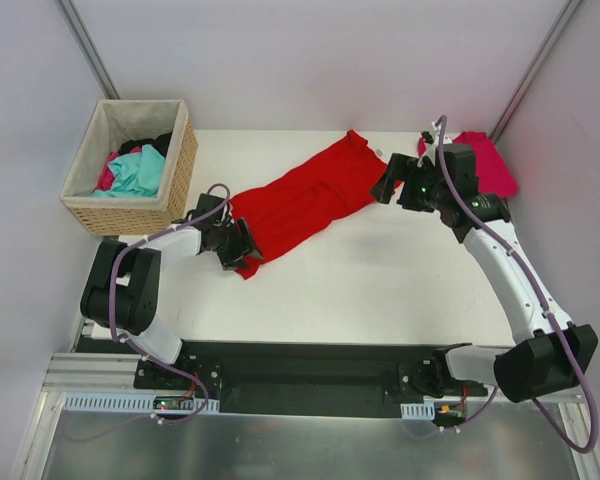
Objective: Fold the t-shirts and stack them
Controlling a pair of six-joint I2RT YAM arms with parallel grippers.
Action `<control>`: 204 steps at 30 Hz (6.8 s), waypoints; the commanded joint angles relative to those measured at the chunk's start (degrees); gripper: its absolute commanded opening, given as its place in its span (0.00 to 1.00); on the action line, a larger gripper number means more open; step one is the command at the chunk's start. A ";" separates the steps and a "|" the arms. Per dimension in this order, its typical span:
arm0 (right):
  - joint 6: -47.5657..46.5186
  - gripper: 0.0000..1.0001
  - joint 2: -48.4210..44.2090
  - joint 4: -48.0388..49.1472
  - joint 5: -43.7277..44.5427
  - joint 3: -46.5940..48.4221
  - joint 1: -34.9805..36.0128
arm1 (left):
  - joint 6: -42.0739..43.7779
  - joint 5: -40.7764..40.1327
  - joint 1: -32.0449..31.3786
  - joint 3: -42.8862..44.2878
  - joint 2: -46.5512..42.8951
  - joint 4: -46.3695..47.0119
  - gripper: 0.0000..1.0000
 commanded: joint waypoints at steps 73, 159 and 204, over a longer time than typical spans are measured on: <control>10.58 0.98 60.39 13.39 -15.67 51.34 2.53 | 2.71 -6.64 -9.60 8.63 -22.05 -10.53 0.99; -1.99 0.97 -11.51 2.58 12.37 -8.17 8.16 | -19.52 2.33 -31.92 -7.27 0.27 31.75 0.97; 6.17 0.98 -29.08 -2.87 13.86 -39.01 13.87 | -14.59 -7.95 -32.18 -18.34 -38.56 4.77 0.93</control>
